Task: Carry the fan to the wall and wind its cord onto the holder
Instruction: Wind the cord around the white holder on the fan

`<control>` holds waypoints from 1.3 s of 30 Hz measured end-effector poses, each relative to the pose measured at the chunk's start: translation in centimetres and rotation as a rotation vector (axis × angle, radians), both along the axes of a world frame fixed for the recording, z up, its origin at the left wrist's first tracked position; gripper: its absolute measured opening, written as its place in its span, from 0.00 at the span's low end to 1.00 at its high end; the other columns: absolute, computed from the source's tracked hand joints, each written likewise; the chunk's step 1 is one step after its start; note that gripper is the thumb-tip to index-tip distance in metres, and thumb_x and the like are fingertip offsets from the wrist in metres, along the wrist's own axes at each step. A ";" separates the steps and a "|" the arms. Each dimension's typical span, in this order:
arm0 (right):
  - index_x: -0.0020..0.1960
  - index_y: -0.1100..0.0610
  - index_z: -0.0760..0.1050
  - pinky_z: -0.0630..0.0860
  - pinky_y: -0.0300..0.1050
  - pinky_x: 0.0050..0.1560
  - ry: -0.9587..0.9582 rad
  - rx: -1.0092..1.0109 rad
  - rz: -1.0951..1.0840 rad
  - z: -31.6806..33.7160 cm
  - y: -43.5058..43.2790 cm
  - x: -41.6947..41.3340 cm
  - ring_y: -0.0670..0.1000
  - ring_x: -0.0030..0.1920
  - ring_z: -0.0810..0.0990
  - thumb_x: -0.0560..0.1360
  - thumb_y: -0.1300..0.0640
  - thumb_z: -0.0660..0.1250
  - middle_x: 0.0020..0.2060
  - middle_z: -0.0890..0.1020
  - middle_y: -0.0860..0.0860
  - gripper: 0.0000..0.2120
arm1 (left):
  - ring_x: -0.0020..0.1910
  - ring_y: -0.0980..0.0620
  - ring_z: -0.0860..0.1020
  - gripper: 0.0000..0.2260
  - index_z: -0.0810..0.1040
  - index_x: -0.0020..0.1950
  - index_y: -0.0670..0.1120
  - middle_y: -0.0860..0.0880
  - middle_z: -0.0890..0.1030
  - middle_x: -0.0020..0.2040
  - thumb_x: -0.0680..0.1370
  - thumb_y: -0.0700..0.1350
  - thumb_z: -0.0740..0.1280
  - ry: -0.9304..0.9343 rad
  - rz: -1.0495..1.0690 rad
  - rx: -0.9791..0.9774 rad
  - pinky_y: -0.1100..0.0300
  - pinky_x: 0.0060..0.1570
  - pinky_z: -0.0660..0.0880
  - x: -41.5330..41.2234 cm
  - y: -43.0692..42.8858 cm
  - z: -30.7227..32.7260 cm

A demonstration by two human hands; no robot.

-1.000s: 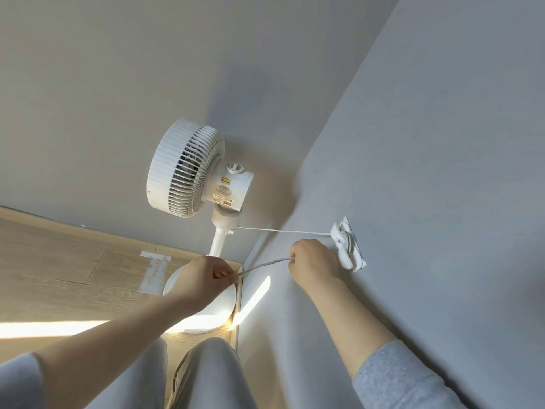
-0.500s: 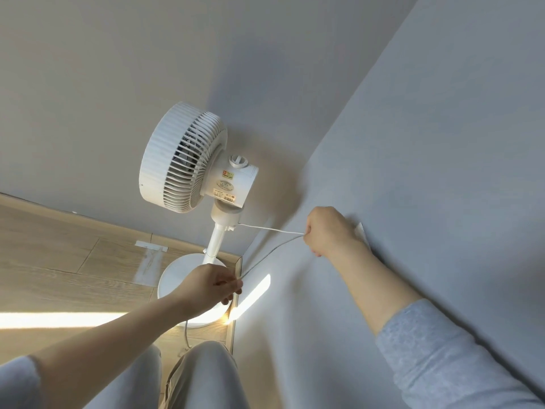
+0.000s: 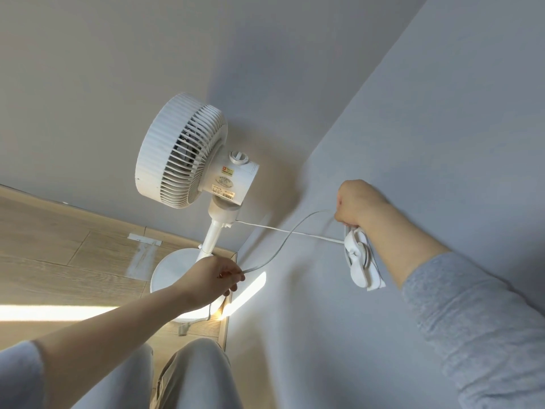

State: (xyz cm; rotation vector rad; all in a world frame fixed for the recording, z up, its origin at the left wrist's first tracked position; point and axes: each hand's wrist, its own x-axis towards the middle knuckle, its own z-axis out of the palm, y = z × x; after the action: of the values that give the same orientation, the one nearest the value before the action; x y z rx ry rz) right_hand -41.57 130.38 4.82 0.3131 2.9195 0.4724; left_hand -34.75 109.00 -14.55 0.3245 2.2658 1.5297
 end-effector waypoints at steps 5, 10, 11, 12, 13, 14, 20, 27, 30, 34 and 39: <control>0.55 0.60 0.79 0.77 0.46 0.50 0.065 0.183 0.042 1.0 -0.2 0.5 0.58 0.56 0.80 0.72 0.64 0.64 0.54 0.82 0.57 0.13 | 0.29 0.61 0.77 0.07 0.83 0.48 0.43 0.49 0.83 0.36 0.77 0.39 0.65 0.012 0.047 0.030 0.71 0.33 0.75 -0.3 -0.7 0.2; 0.55 0.62 0.77 0.77 0.47 0.51 0.077 0.233 -0.027 2.3 -0.4 1.5 0.59 0.57 0.79 0.73 0.66 0.62 0.56 0.80 0.58 0.12 | 0.29 0.64 0.77 0.08 0.83 0.46 0.44 0.52 0.82 0.35 0.77 0.40 0.63 0.065 0.036 0.053 0.76 0.30 0.71 -0.2 -0.3 1.9; 0.55 0.62 0.77 0.77 0.47 0.51 0.073 0.235 -0.034 2.6 -0.4 1.6 0.59 0.57 0.79 0.73 0.66 0.62 0.56 0.80 0.58 0.12 | 0.29 0.64 0.77 0.08 0.82 0.46 0.45 0.52 0.82 0.35 0.77 0.41 0.63 0.067 0.039 0.058 0.76 0.30 0.71 -0.1 -0.3 2.2; 0.54 0.62 0.77 0.77 0.47 0.50 0.075 0.229 -0.041 3.0 -0.4 1.8 0.59 0.57 0.79 0.73 0.65 0.63 0.56 0.80 0.58 0.12 | 0.28 0.64 0.77 0.07 0.82 0.45 0.45 0.52 0.82 0.35 0.77 0.41 0.63 0.069 0.042 0.064 0.76 0.30 0.72 -0.1 -0.3 2.4; 0.54 0.61 0.77 0.77 0.46 0.50 0.077 0.222 -0.049 3.3 -0.4 2.1 0.59 0.57 0.79 0.72 0.65 0.63 0.55 0.80 0.58 0.11 | 0.28 0.64 0.77 0.07 0.82 0.45 0.46 0.52 0.82 0.35 0.77 0.40 0.63 0.073 0.046 0.068 0.75 0.31 0.72 0.0 -0.4 2.6; 0.54 0.61 0.77 0.76 0.46 0.50 0.074 0.214 -0.056 3.6 -0.4 2.3 0.59 0.57 0.79 0.72 0.65 0.63 0.55 0.80 0.58 0.11 | 0.28 0.64 0.77 0.07 0.82 0.45 0.46 0.52 0.82 0.35 0.77 0.40 0.64 0.079 0.051 0.069 0.74 0.32 0.73 0.1 -0.4 2.7; 0.31 0.57 0.64 0.72 0.43 0.43 0.061 0.148 -0.083 4.8 -0.7 4.6 0.59 0.53 0.80 0.70 0.62 0.67 0.49 0.81 0.58 0.14 | 0.32 0.59 0.79 0.08 0.82 0.47 0.47 0.52 0.83 0.36 0.77 0.41 0.64 0.128 0.069 0.038 0.69 0.35 0.76 1.0 -1.4 3.7; 0.37 0.60 0.74 0.71 0.42 0.40 0.065 0.025 -0.107 5.6 -1.3 7.6 0.56 0.39 0.74 0.69 0.61 0.68 0.31 0.74 0.53 0.04 | 0.37 0.51 0.82 0.07 0.83 0.48 0.47 0.51 0.84 0.37 0.77 0.41 0.64 0.156 0.080 0.037 0.59 0.43 0.80 2.6 -2.3 4.7; 0.45 0.59 0.80 0.74 0.43 0.42 0.061 -0.022 -0.045 5.6 -1.1 9.0 0.56 0.41 0.78 0.70 0.59 0.69 0.41 0.82 0.56 0.06 | 0.38 0.50 0.82 0.08 0.83 0.48 0.46 0.51 0.84 0.37 0.77 0.41 0.64 0.171 0.079 0.026 0.58 0.43 0.80 3.1 -2.8 5.0; 0.37 0.52 0.75 0.77 0.45 0.45 0.075 -0.075 0.000 5.0 -0.9 10.8 0.55 0.46 0.80 0.69 0.61 0.67 0.46 0.83 0.52 0.05 | 0.35 0.54 0.81 0.08 0.83 0.47 0.47 0.51 0.84 0.37 0.77 0.40 0.64 0.187 0.091 0.006 0.61 0.40 0.78 3.8 -3.4 5.2; 0.39 0.60 0.79 0.75 0.36 0.30 0.085 -0.228 -0.106 4.1 -1.4 14.1 0.53 0.33 0.80 0.68 0.68 0.61 0.33 0.82 0.53 0.09 | 0.35 0.54 0.81 0.07 0.83 0.48 0.47 0.50 0.84 0.39 0.77 0.41 0.65 0.197 0.074 0.007 0.61 0.42 0.79 5.2 -4.0 6.0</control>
State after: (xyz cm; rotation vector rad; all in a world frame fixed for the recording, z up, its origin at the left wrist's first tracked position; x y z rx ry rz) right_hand -27.50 129.00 8.88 0.4619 2.9804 0.1117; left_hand -29.57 104.99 -8.59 0.4139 2.4486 1.6060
